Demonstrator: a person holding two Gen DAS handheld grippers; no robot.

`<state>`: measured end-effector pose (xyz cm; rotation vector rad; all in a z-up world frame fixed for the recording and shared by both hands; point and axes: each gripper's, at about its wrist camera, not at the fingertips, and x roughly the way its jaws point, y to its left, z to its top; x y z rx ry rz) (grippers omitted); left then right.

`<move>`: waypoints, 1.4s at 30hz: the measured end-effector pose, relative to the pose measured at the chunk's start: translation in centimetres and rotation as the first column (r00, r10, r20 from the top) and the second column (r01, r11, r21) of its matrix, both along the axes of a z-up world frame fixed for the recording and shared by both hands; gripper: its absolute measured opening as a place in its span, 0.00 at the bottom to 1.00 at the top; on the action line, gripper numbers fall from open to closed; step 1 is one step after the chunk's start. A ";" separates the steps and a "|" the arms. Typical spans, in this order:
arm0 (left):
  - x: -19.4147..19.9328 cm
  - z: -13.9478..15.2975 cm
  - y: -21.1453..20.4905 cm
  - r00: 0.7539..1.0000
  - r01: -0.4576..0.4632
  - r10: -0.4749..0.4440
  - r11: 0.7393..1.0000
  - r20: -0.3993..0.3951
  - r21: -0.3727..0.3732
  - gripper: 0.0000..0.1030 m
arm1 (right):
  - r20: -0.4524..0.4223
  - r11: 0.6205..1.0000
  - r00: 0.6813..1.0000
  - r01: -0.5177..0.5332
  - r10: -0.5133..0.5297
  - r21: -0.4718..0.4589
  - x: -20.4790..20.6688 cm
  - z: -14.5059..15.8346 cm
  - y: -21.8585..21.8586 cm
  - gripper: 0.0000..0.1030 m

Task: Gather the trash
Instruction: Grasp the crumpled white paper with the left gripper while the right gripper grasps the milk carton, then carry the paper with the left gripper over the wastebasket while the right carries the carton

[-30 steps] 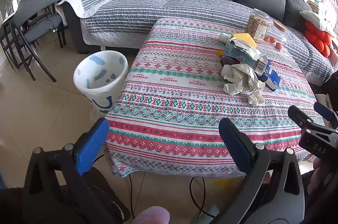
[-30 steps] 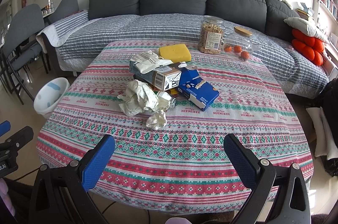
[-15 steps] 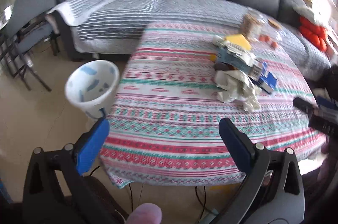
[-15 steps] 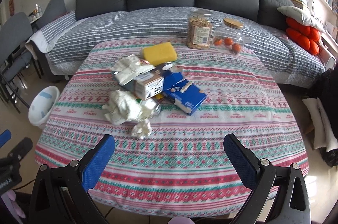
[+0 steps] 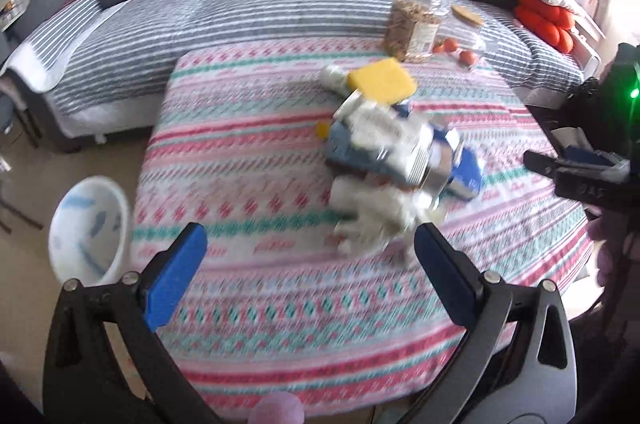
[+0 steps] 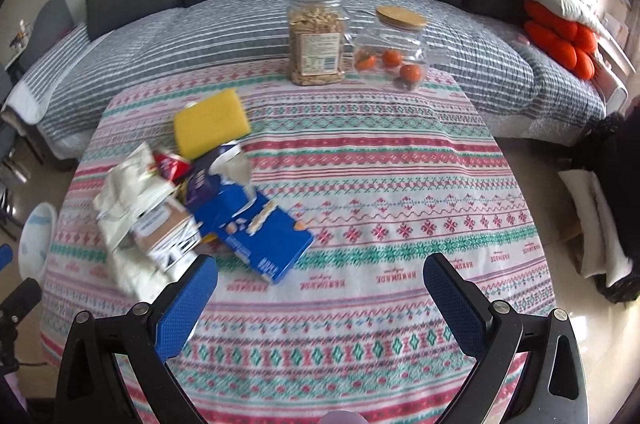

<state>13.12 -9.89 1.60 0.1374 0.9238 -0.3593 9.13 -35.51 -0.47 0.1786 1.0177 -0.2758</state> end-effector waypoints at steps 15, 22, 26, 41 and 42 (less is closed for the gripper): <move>6.9 -2.7 -8.1 0.990 0.118 -0.115 0.993 -0.080 0.032 0.72 | -0.132 0.992 0.991 0.006 0.011 0.129 4.0 -3.5 -4.6 1.00; 7.7 -3.0 -8.0 0.987 0.112 -0.111 0.994 -0.118 -0.005 0.44 | -0.152 0.986 0.988 0.031 -0.006 0.161 4.4 -4.1 -5.2 1.00; 7.5 -2.6 -7.5 0.986 0.117 -0.120 0.993 -0.113 -0.031 0.25 | -0.160 0.984 0.987 0.024 0.005 0.179 5.1 -4.5 -4.5 1.00; 3.7 -0.9 0.3 0.997 0.067 -0.068 0.996 -0.029 -0.054 0.10 | -0.068 0.942 0.974 -0.191 0.217 0.275 8.1 -2.4 4.7 1.00; 3.6 -1.3 1.0 0.997 0.053 -0.056 0.997 -0.045 -0.053 0.10 | -0.069 0.941 0.969 -0.212 0.238 0.264 8.2 -2.4 5.6 1.00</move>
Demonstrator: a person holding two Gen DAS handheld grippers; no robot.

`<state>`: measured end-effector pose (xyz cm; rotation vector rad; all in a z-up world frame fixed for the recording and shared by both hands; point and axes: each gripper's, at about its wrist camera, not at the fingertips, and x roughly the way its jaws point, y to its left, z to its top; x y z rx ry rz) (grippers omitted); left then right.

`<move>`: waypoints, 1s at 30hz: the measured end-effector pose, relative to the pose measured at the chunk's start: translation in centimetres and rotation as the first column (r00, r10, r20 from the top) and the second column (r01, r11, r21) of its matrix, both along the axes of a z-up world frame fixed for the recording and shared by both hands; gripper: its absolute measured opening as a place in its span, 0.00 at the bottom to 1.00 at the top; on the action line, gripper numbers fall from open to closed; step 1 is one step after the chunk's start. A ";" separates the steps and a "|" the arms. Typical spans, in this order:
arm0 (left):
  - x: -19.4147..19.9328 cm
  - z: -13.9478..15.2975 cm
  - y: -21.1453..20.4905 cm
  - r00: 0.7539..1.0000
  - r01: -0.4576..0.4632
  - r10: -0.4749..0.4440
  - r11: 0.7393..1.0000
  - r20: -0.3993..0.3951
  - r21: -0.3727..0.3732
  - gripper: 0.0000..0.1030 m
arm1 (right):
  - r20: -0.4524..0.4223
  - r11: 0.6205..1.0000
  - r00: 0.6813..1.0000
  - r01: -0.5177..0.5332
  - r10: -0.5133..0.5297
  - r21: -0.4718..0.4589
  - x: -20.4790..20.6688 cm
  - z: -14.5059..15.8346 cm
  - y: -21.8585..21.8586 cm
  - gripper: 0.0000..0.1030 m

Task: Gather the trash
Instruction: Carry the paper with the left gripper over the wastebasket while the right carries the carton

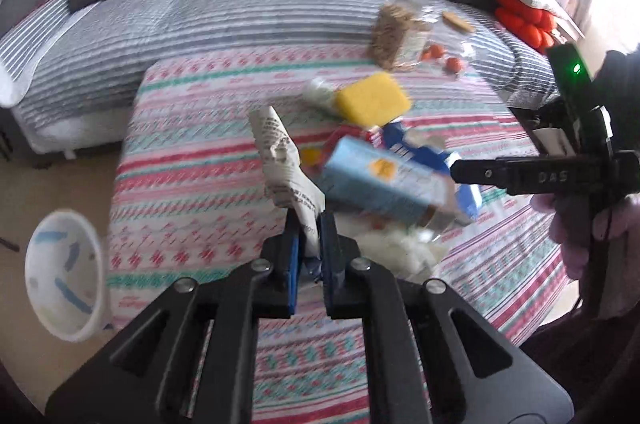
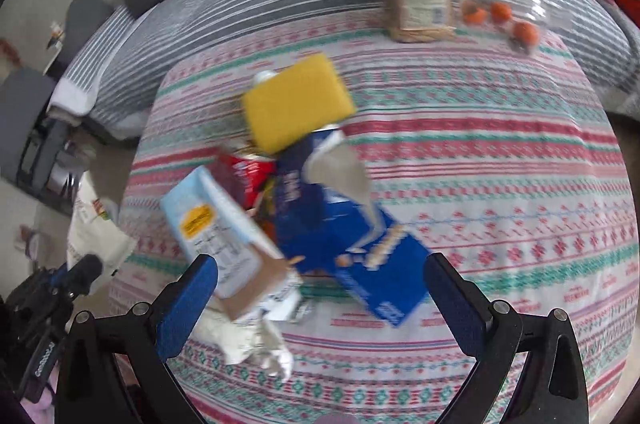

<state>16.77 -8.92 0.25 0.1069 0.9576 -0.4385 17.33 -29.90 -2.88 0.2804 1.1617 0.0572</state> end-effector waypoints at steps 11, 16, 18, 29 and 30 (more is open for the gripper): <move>-1.3 -1.0 5.1 0.993 -0.106 0.104 0.994 -0.053 -0.025 0.10 | -0.026 0.984 0.989 -0.148 0.146 -0.102 1.5 -1.8 7.0 0.89; -2.2 -1.3 7.3 0.989 -0.134 0.133 0.991 -0.060 -0.011 0.10 | -0.043 0.984 0.990 -0.138 0.134 -0.116 1.6 -2.4 6.8 0.76; -2.5 -1.3 8.3 0.987 -0.147 0.146 0.989 -0.061 -0.006 0.10 | -0.044 0.984 0.990 -0.139 0.134 -0.110 1.6 -2.5 6.6 0.72; -2.6 -1.0 15.6 0.958 -0.281 0.279 0.959 -0.063 -0.025 0.11 | 0.056 0.986 0.987 -0.148 0.152 -0.075 0.4 1.0 9.1 0.59; -2.5 -1.0 16.7 0.951 -0.303 0.300 0.953 -0.067 -0.030 0.11 | 0.066 0.985 0.984 -0.158 0.163 -0.075 0.5 1.3 9.8 0.59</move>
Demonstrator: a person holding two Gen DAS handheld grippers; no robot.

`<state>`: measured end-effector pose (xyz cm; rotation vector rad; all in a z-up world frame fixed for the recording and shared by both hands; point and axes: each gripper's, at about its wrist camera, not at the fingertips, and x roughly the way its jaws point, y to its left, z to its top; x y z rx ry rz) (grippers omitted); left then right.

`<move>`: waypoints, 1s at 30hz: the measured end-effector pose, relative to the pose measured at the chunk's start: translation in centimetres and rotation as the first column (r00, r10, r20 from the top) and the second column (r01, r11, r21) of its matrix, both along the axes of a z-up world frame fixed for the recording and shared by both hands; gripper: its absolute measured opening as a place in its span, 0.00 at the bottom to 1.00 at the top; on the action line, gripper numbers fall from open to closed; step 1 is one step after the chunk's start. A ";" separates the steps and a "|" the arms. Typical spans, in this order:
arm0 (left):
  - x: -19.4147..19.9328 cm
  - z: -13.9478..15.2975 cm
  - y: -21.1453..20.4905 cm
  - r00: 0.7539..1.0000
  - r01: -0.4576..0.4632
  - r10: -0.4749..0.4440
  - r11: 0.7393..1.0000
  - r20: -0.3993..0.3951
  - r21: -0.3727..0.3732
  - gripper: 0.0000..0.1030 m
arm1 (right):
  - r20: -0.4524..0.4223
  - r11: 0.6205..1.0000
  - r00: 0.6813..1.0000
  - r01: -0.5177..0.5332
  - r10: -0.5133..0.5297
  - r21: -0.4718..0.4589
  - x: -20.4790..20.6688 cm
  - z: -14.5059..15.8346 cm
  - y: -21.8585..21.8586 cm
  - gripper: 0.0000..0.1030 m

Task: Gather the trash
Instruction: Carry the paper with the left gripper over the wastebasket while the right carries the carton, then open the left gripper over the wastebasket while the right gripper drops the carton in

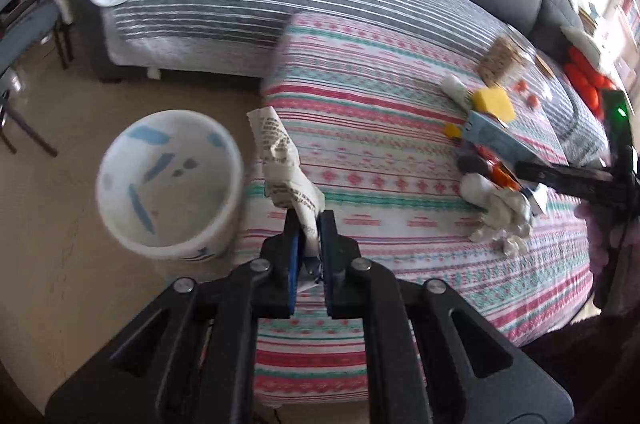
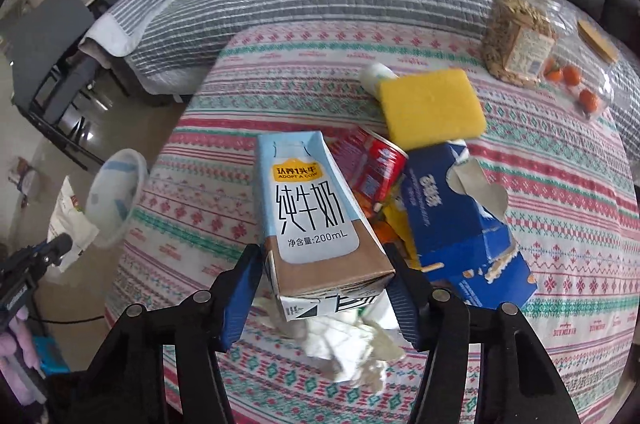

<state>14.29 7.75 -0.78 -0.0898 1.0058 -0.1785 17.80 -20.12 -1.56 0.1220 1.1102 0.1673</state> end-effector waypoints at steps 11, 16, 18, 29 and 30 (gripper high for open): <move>2.4 -3.1 7.4 0.993 -0.116 0.116 0.993 -0.036 0.016 0.13 | 0.023 0.994 0.994 -0.111 0.111 0.002 1.4 0.3 7.6 0.55; 3.0 -4.3 9.1 0.990 -0.133 0.134 0.991 -0.051 0.021 0.21 | 0.035 0.990 0.990 -0.136 0.135 0.028 2.2 0.1 10.1 0.55; 3.1 -4.4 9.7 0.990 -0.138 0.139 0.990 -0.038 0.025 0.44 | 0.040 0.989 0.989 -0.143 0.141 0.045 2.4 0.1 11.0 0.55; 1.1 -4.1 13.3 0.963 -0.264 0.268 0.957 -0.023 0.118 0.82 | 0.078 0.964 0.974 -0.223 0.213 0.148 4.0 -0.7 17.9 0.55; 0.9 -4.2 13.4 0.963 -0.265 0.270 0.956 -0.022 0.127 0.83 | 0.083 0.959 0.971 -0.233 0.222 0.160 4.1 -0.8 18.7 0.55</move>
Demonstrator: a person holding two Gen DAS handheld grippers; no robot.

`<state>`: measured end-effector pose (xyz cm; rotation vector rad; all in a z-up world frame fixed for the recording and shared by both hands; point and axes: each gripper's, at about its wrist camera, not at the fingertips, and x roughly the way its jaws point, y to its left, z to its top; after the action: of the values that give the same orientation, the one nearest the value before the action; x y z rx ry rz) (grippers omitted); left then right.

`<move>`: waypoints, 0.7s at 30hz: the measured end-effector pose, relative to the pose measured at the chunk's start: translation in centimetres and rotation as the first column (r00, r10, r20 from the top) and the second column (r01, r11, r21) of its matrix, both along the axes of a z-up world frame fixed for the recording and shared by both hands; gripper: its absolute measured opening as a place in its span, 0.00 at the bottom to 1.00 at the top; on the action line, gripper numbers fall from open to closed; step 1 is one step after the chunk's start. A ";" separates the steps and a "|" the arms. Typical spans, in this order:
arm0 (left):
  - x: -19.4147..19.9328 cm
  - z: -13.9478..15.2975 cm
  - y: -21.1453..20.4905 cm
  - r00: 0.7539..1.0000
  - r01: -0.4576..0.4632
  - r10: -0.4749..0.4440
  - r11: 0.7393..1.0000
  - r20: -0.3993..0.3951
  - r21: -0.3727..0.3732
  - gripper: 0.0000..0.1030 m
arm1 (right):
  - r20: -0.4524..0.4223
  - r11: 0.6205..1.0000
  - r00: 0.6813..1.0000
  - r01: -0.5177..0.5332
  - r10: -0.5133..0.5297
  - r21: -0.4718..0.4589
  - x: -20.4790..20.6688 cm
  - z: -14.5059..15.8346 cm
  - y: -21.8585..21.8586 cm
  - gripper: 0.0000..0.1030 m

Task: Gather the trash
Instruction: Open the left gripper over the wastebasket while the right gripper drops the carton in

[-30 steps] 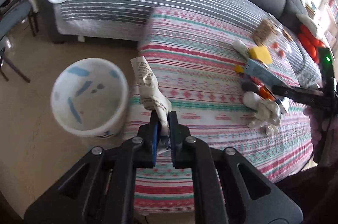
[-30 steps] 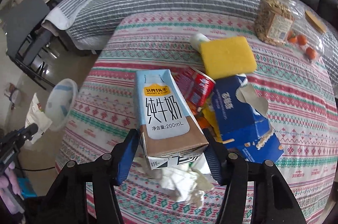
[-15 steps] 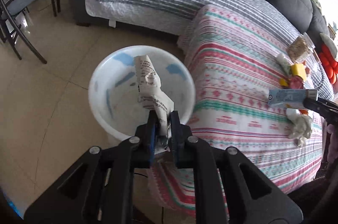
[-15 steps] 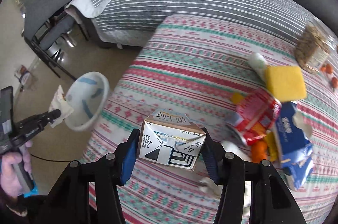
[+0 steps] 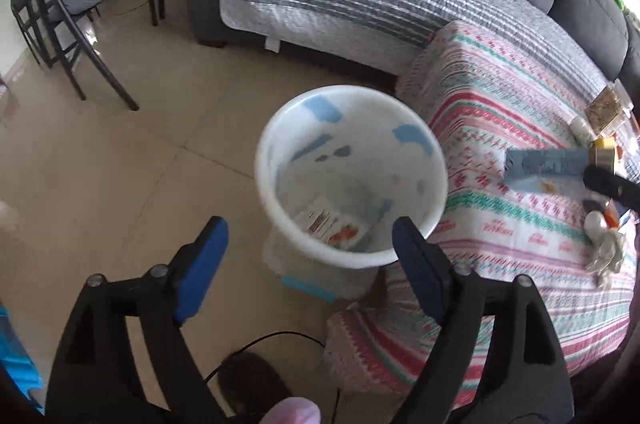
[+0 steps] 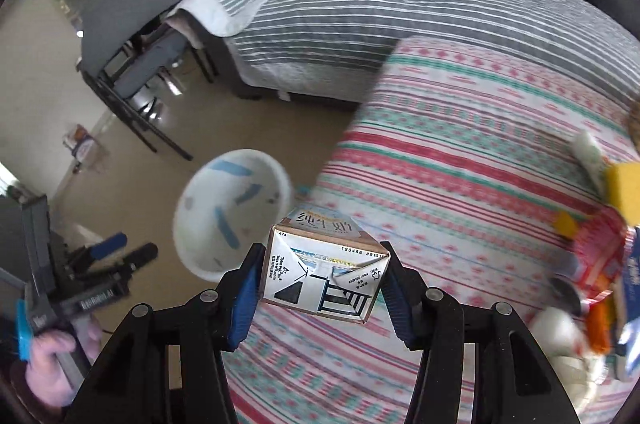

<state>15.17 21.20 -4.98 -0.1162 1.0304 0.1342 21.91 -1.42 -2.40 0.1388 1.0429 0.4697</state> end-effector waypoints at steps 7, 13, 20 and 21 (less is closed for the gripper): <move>-1.3 -0.5 1.2 1.000 -0.017 0.017 0.998 -0.013 0.054 0.94 | 0.021 0.997 0.998 -0.055 0.054 0.053 0.5 -1.0 4.9 0.55; -2.0 -0.6 2.3 0.999 -0.039 0.040 0.996 -0.016 0.074 0.98 | 0.017 0.993 0.998 -0.060 0.059 0.098 1.4 -2.4 7.2 0.59; -2.0 -1.1 2.9 0.998 -0.045 0.048 0.996 -0.035 0.075 0.98 | 0.031 0.999 0.999 -0.027 0.026 0.039 1.7 -2.2 6.3 0.80; -2.0 -1.2 2.9 0.998 -0.045 0.048 0.996 -0.038 0.075 0.98 | 0.037 0.999 0.999 -0.023 0.021 0.031 1.6 -2.0 6.0 0.80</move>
<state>13.15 24.09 -6.13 -0.0699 1.0615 0.2177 23.50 4.61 -4.39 0.1465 1.0026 0.5071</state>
